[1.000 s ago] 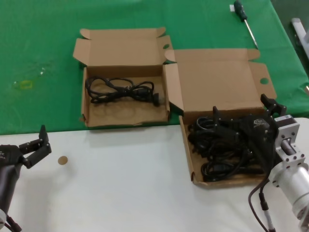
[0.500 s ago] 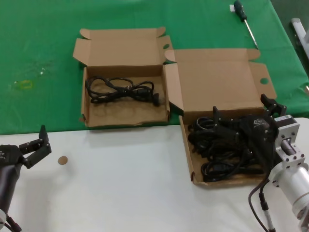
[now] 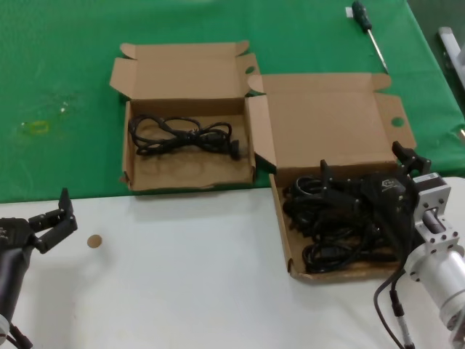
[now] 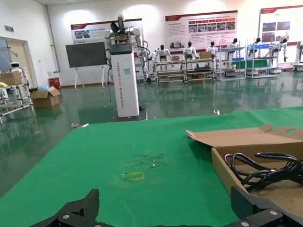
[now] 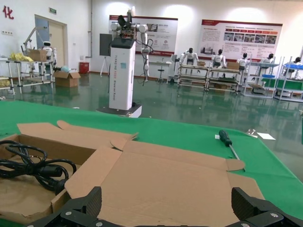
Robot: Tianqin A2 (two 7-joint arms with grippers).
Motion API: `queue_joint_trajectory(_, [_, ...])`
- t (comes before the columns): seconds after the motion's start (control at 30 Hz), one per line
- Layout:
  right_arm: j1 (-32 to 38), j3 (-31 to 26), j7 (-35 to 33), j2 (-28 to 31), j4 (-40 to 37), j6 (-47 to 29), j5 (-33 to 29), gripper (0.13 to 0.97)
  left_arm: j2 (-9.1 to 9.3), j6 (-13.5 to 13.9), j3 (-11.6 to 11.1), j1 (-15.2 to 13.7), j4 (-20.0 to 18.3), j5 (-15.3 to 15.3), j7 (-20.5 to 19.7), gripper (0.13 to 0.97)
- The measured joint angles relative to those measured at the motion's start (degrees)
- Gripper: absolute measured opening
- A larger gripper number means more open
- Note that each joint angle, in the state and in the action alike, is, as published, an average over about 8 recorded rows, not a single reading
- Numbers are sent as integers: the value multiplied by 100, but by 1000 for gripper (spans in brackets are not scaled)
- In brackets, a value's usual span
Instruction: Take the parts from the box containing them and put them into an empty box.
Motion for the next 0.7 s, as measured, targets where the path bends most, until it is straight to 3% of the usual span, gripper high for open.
queue_joint_trajectory(0.7, [0,0,0,0,0,0,0,966,0,0,0,0,0,0,2,966])
